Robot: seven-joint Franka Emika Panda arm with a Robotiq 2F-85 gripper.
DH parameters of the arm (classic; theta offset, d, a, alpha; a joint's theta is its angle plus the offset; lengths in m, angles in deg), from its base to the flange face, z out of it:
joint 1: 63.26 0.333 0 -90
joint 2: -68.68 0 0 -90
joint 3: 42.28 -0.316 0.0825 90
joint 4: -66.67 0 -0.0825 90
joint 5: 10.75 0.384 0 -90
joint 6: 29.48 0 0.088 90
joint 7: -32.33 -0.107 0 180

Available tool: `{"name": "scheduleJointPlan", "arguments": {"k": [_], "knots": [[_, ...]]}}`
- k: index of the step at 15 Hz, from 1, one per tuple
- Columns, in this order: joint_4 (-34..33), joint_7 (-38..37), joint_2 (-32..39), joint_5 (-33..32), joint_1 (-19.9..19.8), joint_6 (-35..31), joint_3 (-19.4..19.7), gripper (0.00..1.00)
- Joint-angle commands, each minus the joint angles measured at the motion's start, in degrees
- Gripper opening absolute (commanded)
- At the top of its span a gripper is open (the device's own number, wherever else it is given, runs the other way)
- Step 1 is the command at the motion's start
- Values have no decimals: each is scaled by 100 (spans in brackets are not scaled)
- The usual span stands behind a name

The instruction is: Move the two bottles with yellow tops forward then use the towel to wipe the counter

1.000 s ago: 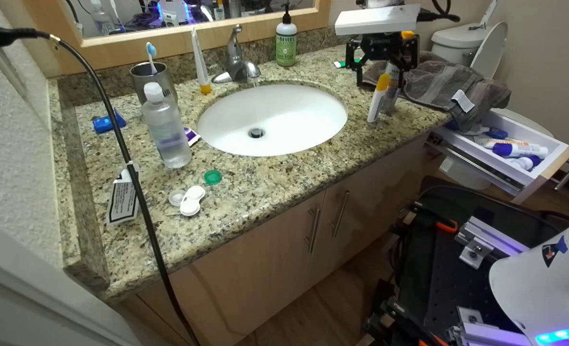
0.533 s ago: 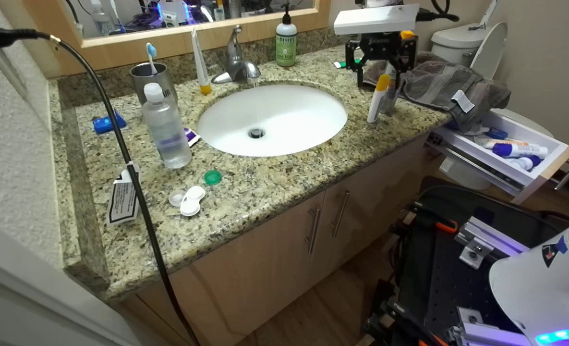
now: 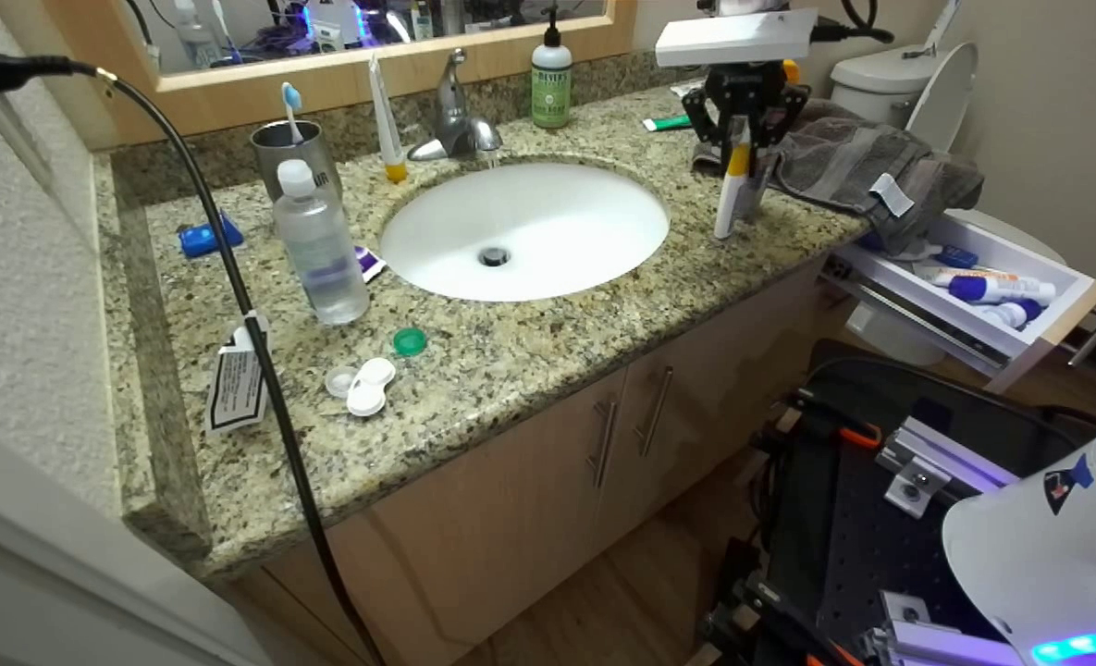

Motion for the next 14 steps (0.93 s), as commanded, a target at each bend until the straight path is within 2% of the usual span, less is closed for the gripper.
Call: {"name": "scheduleJointPlan", "arguments": {"k": [1,5,9,11,12,13,14], "knots": [[-61,64,58,76,62,-91,73,5],[-1,405,-241,506,137,-134,16,6],[-95,530,-1262,410,249,-179,-118,6],[-417,385,-1625,137,195,-153,-267,9],[-740,376,-1633,97,153,-28,-335,17],[-1046,303,-1558,27,103,54,-396,19],[-1300,290,-1481,55,82,109,-412,15]]}}
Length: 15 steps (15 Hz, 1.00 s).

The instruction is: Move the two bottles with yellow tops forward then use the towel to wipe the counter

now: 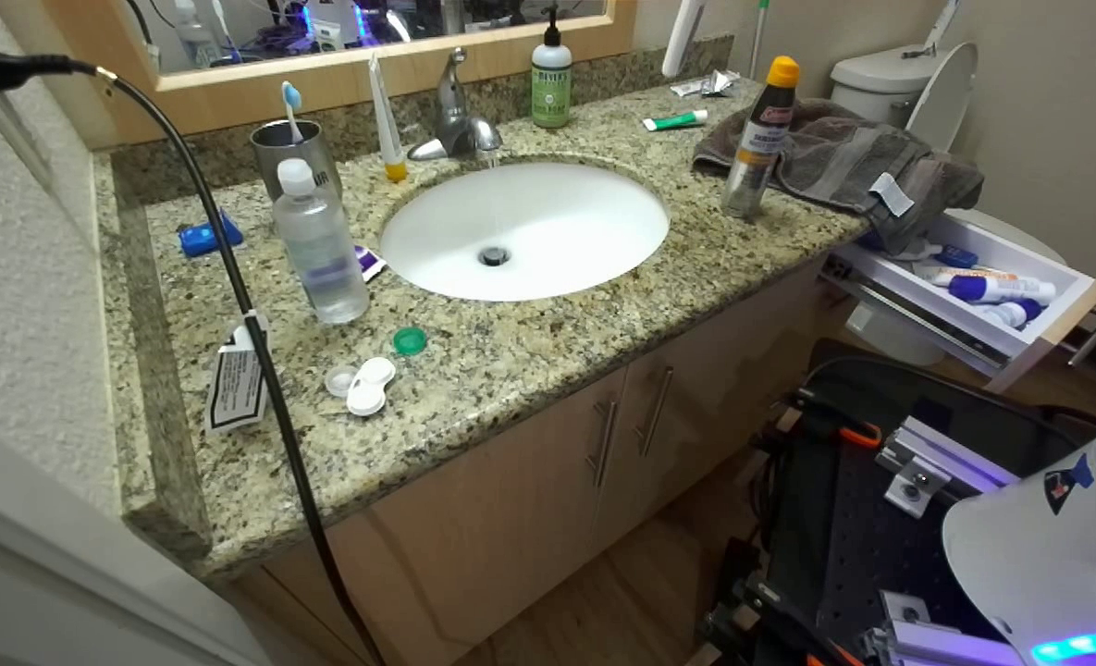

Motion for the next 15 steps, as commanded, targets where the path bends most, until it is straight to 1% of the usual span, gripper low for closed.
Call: {"name": "scheduleJointPlan", "arguments": {"k": [1,3,6,7,8,11,12,14,15], "knots": [[-1020,-117,417,-115,-203,335,-185,6],[-1492,-198,815,-108,-212,474,-151,6],[-2018,-207,1350,63,-113,811,-53,6],[-1553,-149,894,-18,-83,537,-38,6],[-1663,-156,1057,-17,-64,549,-22,25],[-1673,-156,1043,-18,-60,551,-24,25],[-1673,-155,1012,-17,-64,551,-27,6],[-2187,-778,1598,-102,-93,565,-42,6],[-2595,-1085,1957,-38,-105,579,0,6]]}}
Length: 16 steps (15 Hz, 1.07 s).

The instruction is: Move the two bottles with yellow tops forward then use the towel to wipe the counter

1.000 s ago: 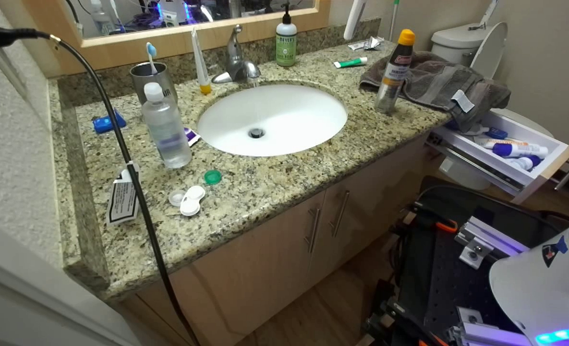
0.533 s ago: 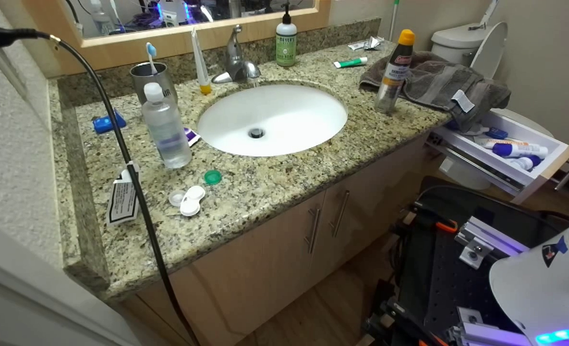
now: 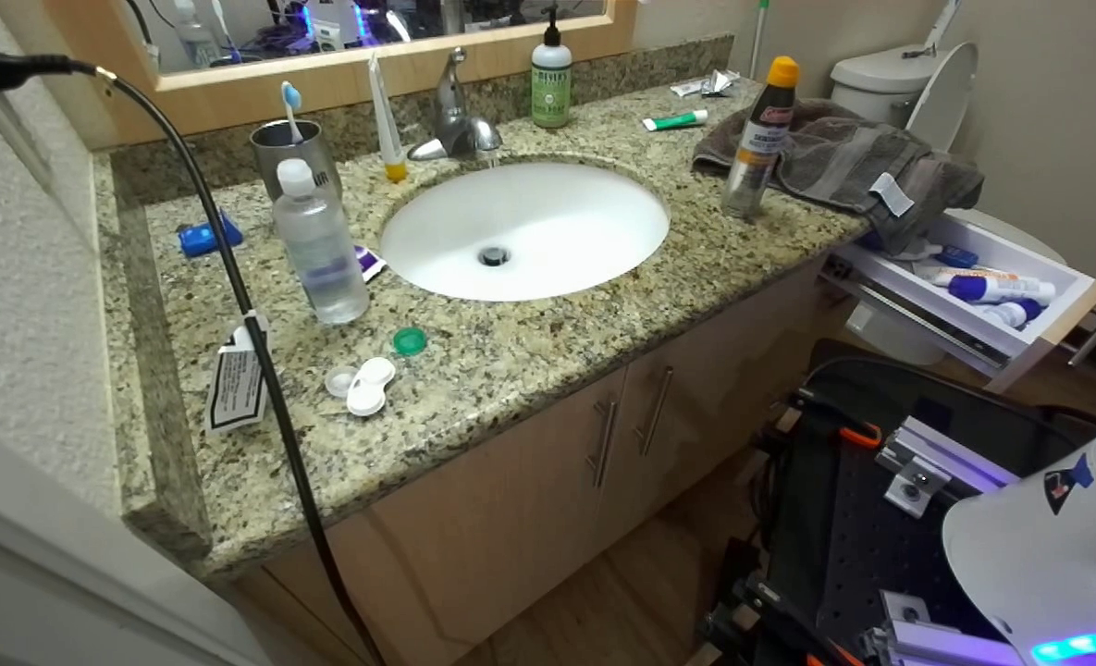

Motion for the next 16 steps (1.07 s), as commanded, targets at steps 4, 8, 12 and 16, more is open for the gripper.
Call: {"name": "scheduleJointPlan", "arguments": {"k": [4,8,12,16], "knots": [[-2156,-1378,1815,388,-16,352,302,6],[-3440,-1600,2873,949,-131,1106,528,6],[-4428,-1852,3817,1177,-307,1718,628,6],[-3836,-1772,3473,1008,-194,1328,601,25]]}}
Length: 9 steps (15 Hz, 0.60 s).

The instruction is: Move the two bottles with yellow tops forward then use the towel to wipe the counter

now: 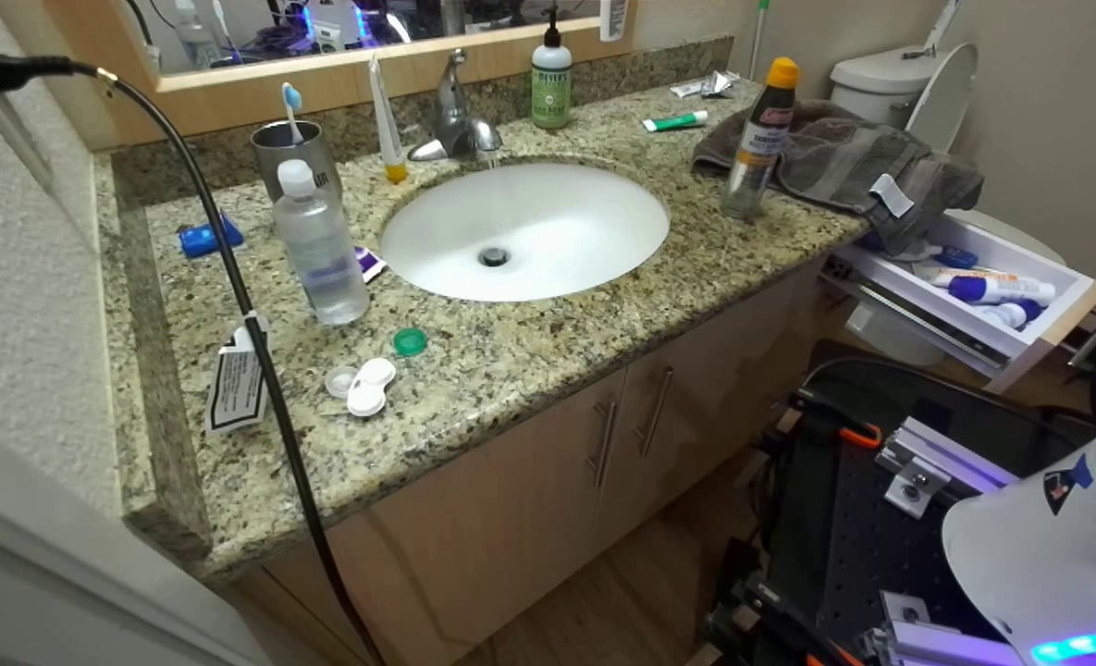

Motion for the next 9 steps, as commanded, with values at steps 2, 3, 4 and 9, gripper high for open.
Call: {"name": "scheduleJointPlan", "arguments": {"k": [2,3,4,9], "knots": [[79,-122,14,-31,59,-111,9,6],[-55,-108,172,21,25,24,-14,6],[-239,-122,415,122,-23,152,-32,6],[-304,-408,974,179,-120,-280,-21,6]]}}
